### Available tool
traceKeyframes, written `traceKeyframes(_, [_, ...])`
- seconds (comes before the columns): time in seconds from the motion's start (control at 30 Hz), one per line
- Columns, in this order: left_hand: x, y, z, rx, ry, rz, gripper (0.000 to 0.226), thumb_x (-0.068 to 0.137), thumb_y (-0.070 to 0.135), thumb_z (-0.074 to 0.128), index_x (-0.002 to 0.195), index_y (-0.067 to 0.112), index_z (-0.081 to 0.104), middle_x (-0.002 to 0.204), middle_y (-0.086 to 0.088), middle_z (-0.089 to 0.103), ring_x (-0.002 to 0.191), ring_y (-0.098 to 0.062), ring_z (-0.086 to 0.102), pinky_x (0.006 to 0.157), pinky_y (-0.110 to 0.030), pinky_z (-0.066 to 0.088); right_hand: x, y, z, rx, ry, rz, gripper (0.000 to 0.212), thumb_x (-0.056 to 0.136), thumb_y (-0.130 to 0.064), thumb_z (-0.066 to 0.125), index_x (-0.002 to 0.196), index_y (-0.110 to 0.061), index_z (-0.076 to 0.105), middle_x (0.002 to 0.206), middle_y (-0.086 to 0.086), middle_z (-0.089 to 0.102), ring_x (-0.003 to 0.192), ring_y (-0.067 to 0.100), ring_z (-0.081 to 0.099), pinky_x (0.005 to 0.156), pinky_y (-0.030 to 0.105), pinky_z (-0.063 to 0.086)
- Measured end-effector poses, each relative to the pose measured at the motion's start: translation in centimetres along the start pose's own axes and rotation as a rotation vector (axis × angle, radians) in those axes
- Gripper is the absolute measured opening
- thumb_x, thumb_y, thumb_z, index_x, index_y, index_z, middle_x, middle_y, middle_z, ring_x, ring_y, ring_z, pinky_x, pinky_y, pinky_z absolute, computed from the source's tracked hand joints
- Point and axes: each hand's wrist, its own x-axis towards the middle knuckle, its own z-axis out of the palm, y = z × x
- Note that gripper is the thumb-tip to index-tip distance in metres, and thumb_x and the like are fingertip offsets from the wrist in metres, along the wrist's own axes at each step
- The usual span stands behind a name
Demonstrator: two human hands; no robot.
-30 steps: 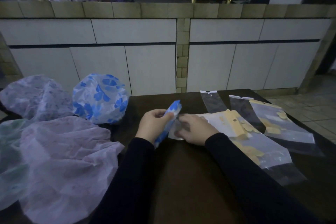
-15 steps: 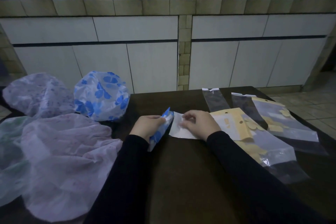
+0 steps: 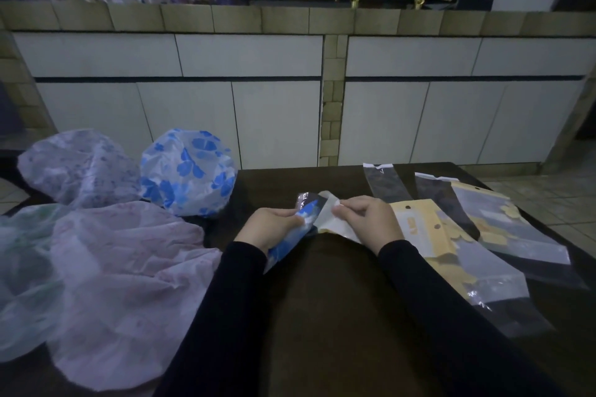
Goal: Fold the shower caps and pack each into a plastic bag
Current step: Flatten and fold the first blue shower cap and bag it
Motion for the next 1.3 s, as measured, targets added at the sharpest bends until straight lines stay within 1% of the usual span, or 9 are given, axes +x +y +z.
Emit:
traceKeyframes(0.2, [-1.0,1.0,0.6,0.548,-0.049,0.243,0.025,0.093,0.027,0.06,0.117,0.028,0.066,0.11,0.008,0.065,0.098,-0.004,0.056,0.092,-0.023,0.043,-0.4,-1.2,-0.1,-0.114,-0.135,-0.18,0.024,0.087,-0.028,0.067,0.11,-0.022,0.071,0.107,-0.019,0.056,0.095,-0.006,0.049,0.087,0.008,0.038])
traceKeyframes(0.3, [-0.7,1.1,-0.1,0.679,-0.137,0.358,0.013,0.092,0.025,0.061,0.099,0.024,0.072,0.096,-0.001,0.067,0.087,-0.008,0.06,0.081,-0.025,0.046,-0.7,-1.8,-0.4,-0.266,-0.282,-0.254,0.03,0.092,-0.032,0.059,0.121,-0.029,0.064,0.126,-0.018,0.054,0.109,-0.002,0.039,0.111,0.03,0.026])
traceKeyframes(0.4, [-0.4,0.8,-0.4,0.491,-0.087,0.357,0.014,0.087,0.028,0.067,0.096,0.02,0.073,0.097,-0.005,0.071,0.088,-0.009,0.06,0.085,-0.028,0.047,-0.8,-1.7,-0.4,-0.282,-0.349,-0.274,0.035,0.095,-0.035,0.053,0.13,-0.032,0.056,0.135,-0.017,0.049,0.104,-0.01,0.035,0.115,0.043,0.019])
traceKeyframes(0.53, [-0.3,0.9,-1.0,0.037,-0.245,0.102,0.048,0.061,0.034,0.081,0.105,0.016,0.073,0.107,-0.007,0.071,0.104,-0.02,0.065,0.098,-0.04,0.048,-0.9,-1.2,-0.3,-0.106,-0.348,-0.224,0.035,0.095,-0.028,0.056,0.13,-0.028,0.057,0.137,-0.013,0.05,0.114,-0.004,0.042,0.094,0.01,0.036])
traceKeyframes(0.67, [-0.2,1.0,-1.5,-0.186,-0.365,0.017,0.048,0.064,0.012,0.072,0.112,0.012,0.067,0.121,-0.017,0.061,0.11,-0.03,0.061,0.09,-0.037,0.05,-0.8,-1.0,-0.9,-0.124,-0.276,-0.177,0.037,0.096,-0.028,0.052,0.134,-0.025,0.053,0.138,-0.008,0.049,0.114,-0.001,0.04,0.099,0.02,0.031])
traceKeyframes(0.93, [0.5,0.2,-0.8,-0.09,-0.189,0.038,0.019,0.073,0.006,0.071,0.079,0.023,0.078,0.114,-0.01,0.067,0.114,-0.028,0.059,0.103,-0.049,0.044,-1.6,-1.7,-0.3,-0.111,-0.358,-0.205,0.036,0.095,-0.03,0.054,0.131,-0.031,0.055,0.135,-0.013,0.051,0.114,-0.001,0.043,0.094,0.017,0.033])
traceKeyframes(1.1, [0.5,0.3,0.0,-0.062,0.022,0.101,0.011,0.077,0.02,0.075,0.087,0.022,0.073,0.104,-0.007,0.07,0.101,-0.024,0.064,0.092,-0.044,0.052,-1.3,-1.6,-0.1,-0.151,-0.356,-0.218,0.038,0.098,-0.019,0.049,0.134,-0.031,0.052,0.125,-0.022,0.04,0.112,-0.005,0.037,0.08,0.003,0.033])
traceKeyframes(1.2, [-0.3,0.5,-0.8,-0.008,-0.129,0.102,0.02,0.076,0.015,0.074,0.094,0.024,0.071,0.106,-0.002,0.069,0.104,-0.018,0.063,0.093,-0.038,0.051,-1.0,-1.2,-0.3,-0.218,-0.325,-0.183,0.038,0.097,-0.018,0.05,0.134,-0.03,0.053,0.121,-0.02,0.039,0.107,-0.004,0.04,0.09,0.01,0.038])
traceKeyframes(1.3, [-0.7,0.5,-0.9,0.351,-0.135,0.066,0.039,0.076,0.004,0.07,0.108,0.026,0.062,0.112,0.006,0.063,0.108,-0.014,0.059,0.098,-0.038,0.048,-1.0,-1.1,-0.1,-0.299,-0.308,-0.148,0.04,0.096,-0.026,0.052,0.136,-0.033,0.05,0.13,-0.014,0.042,0.109,0.0,0.041,0.096,0.019,0.034])
